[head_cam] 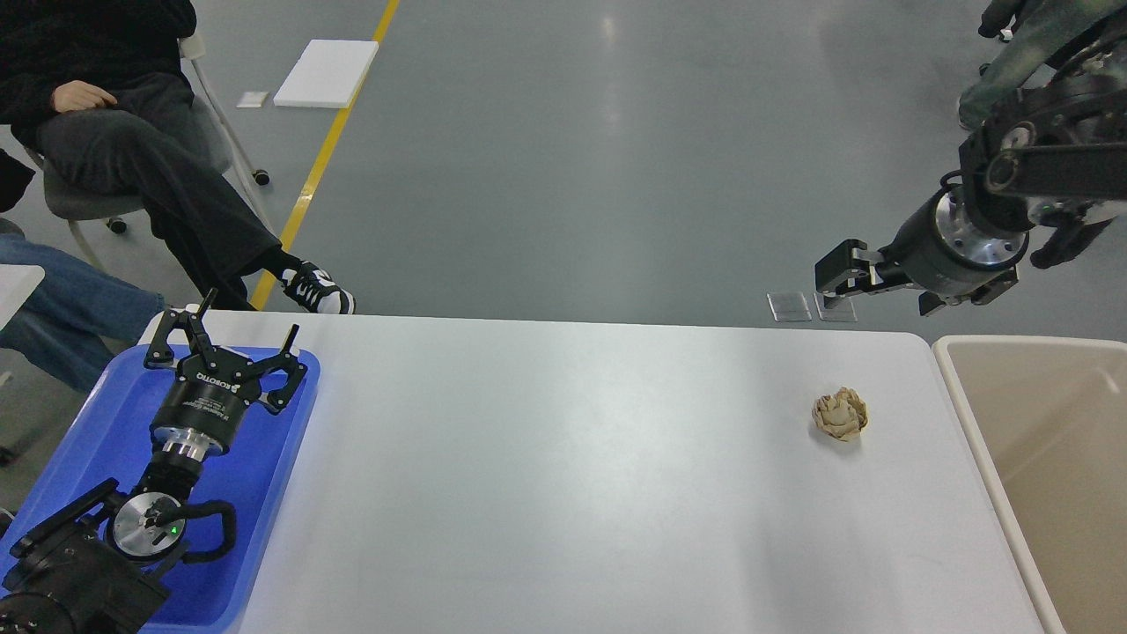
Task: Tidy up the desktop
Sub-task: 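Lower the open right gripper down onto the crumpled paper ball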
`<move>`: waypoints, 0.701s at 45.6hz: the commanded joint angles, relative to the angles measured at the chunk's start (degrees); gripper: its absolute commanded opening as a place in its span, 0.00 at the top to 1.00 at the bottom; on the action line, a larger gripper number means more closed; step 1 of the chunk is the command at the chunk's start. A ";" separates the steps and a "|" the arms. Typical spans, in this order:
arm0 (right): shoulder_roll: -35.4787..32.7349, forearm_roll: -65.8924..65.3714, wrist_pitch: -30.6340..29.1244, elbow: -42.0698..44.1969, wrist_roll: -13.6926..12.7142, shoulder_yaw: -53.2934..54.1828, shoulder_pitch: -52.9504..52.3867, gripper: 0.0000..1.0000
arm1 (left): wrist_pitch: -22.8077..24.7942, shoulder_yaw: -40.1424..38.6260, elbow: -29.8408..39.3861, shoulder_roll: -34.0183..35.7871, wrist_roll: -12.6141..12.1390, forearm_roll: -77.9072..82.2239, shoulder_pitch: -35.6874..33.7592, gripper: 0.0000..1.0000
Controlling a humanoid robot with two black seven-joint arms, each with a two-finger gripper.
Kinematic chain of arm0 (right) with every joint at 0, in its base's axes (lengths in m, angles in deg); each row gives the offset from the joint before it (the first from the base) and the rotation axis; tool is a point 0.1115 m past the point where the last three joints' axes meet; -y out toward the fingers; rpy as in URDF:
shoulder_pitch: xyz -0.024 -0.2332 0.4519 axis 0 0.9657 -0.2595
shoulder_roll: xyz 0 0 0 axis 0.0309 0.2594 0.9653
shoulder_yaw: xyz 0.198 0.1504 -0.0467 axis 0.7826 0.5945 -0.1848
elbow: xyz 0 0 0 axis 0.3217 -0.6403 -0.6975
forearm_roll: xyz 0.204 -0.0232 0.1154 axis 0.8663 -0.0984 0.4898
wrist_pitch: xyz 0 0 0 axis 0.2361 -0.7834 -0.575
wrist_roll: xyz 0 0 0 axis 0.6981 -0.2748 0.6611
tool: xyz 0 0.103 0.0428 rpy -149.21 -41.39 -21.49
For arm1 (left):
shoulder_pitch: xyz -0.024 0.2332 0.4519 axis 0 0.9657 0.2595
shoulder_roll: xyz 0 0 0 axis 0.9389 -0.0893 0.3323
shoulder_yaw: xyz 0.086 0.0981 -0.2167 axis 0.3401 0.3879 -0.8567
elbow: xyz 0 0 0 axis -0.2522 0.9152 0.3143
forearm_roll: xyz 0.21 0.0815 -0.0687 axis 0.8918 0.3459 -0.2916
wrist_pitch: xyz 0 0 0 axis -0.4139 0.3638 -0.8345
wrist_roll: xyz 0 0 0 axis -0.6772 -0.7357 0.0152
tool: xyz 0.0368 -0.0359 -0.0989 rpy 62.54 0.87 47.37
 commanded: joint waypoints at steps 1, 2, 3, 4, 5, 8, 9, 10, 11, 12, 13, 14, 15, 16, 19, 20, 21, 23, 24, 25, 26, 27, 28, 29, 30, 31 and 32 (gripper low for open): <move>-0.64 -1.91 3.81 7.54 -0.17 4.98 12.45 0.00 | 0.00 0.00 -0.01 0.00 0.00 0.00 0.00 0.01; -0.99 -2.00 3.72 8.59 -0.17 5.42 13.77 0.00 | 0.00 0.00 -0.01 0.00 0.00 0.00 0.00 0.01; -1.34 -2.18 3.63 9.47 -0.17 5.95 14.91 0.00 | 0.00 0.00 -0.01 0.09 0.00 0.00 0.00 0.01; -1.69 -2.18 3.63 10.00 -0.17 6.65 16.05 0.00 | 0.00 0.00 -0.01 0.00 0.00 0.00 0.00 0.01; -1.95 -2.26 3.63 10.62 -0.08 7.27 17.11 0.00 | 0.00 0.00 -0.01 0.00 0.00 0.00 0.00 0.01; -2.22 -3.23 3.81 12.55 -0.08 8.94 20.36 0.00 | 0.00 0.00 -0.01 0.00 0.00 0.00 0.00 0.01; -2.13 -3.93 3.72 13.52 -0.08 9.46 21.24 0.00 | 0.00 0.00 -0.01 0.00 0.00 0.00 0.00 0.01; -2.04 -4.72 3.72 14.22 -0.08 10.25 22.12 0.00 | 0.00 0.00 -0.01 0.00 0.00 0.00 0.00 0.01; -1.96 -5.51 3.72 15.01 -0.08 11.13 23.00 0.00 | 0.00 0.00 -0.01 0.00 0.00 0.00 0.00 0.01; -1.96 -6.47 3.72 15.63 -0.08 12.18 23.71 0.00 | 0.00 0.00 -0.01 0.00 0.00 0.00 0.00 0.01; -1.96 -7.35 3.81 16.07 -0.08 13.15 24.41 0.00 | 0.00 0.00 -0.01 0.00 0.00 0.00 0.00 0.01; -1.96 -8.23 3.81 16.51 -0.17 14.12 25.29 0.00 | 0.00 0.00 -0.01 0.09 0.00 0.00 0.00 0.01; -1.96 -9.29 3.81 17.04 -0.17 15.08 26.34 0.00 | 0.00 0.00 -0.01 0.09 0.00 0.00 0.00 0.01; -1.87 -10.34 3.81 17.56 -0.17 15.96 27.31 0.00 | 0.00 0.00 -0.01 0.00 0.00 0.00 0.00 0.01; -1.69 -13.50 3.89 18.80 -0.17 18.16 29.86 0.00 | 0.00 0.00 -0.01 0.09 0.00 0.00 0.00 0.01; -1.69 -14.47 3.98 19.06 -0.25 18.78 30.65 0.00 | 0.00 0.00 -0.01 0.09 0.00 0.00 0.00 0.01; -1.69 -15.44 4.07 19.32 -0.25 19.31 31.26 0.00 | 0.00 0.00 -0.01 0.09 0.00 0.00 0.00 0.01; -1.69 -16.67 4.51 20.03 -0.17 20.36 32.58 0.00 | 0.00 0.00 -0.01 0.09 0.00 0.00 0.00 0.01; -1.69 -16.94 4.86 20.46 -0.17 20.89 33.20 0.00 | 0.00 0.00 -0.01 0.09 0.00 0.00 0.00 0.01; -1.78 -17.29 5.38 20.90 -0.25 21.42 33.73 0.00 | 0.00 0.00 -0.01 0.09 0.00 0.00 0.00 0.01; -1.78 -17.47 6.09 21.52 -0.25 21.86 34.34 0.00 | 0.00 0.00 -0.01 0.09 0.00 0.00 0.00 0.01; -1.69 -17.56 6.79 22.22 -0.25 22.21 35.04 0.00 | 0.00 0.00 -0.01 0.09 0.00 0.00 0.00 0.01; -1.69 -17.65 7.49 22.92 -0.17 22.47 35.75 0.00 | 0.00 0.00 -0.01 0.09 0.00 0.00 0.00 0.01; -1.60 -17.65 8.20 23.63 -0.17 22.65 36.54 0.00 | 0.00 0.00 -0.01 0.09 0.00 0.00 0.00 0.01; -1.60 -17.65 8.81 24.24 -0.08 22.74 37.24 0.00 | 0.00 0.00 -0.01 0.09 0.00 0.00 0.00 0.01; -1.60 -17.65 9.43 24.86 -0.08 22.74 37.77 0.00 | 0.00 0.00 -0.01 0.09 0.00 0.00 0.00 0.01; -1.52 -17.73 9.95 25.30 0.01 22.74 38.30 0.00 | 0.00 0.00 -0.01 0.09 0.00 0.00 0.00 0.01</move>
